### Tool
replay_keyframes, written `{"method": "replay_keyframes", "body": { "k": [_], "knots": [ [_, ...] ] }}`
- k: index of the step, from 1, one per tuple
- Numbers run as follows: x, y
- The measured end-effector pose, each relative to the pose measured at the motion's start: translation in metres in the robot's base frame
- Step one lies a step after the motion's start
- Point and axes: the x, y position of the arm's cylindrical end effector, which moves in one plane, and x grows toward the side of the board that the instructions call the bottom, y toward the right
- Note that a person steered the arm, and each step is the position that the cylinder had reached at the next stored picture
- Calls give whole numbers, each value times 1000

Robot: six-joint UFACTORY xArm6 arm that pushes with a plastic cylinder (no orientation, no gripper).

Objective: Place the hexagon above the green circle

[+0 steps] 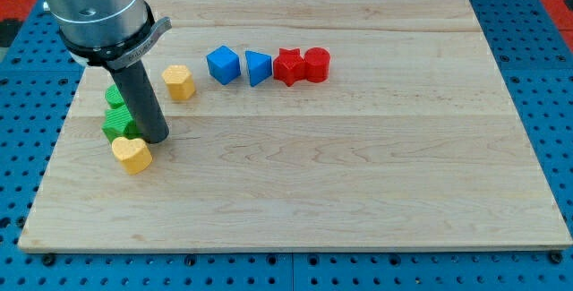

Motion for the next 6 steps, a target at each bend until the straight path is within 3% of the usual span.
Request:
{"method": "replay_keyframes", "body": {
  "k": [1, 3, 4, 6],
  "knots": [
    [-1, 38],
    [-69, 79],
    [-77, 30],
    [-91, -15]
  ]
}}
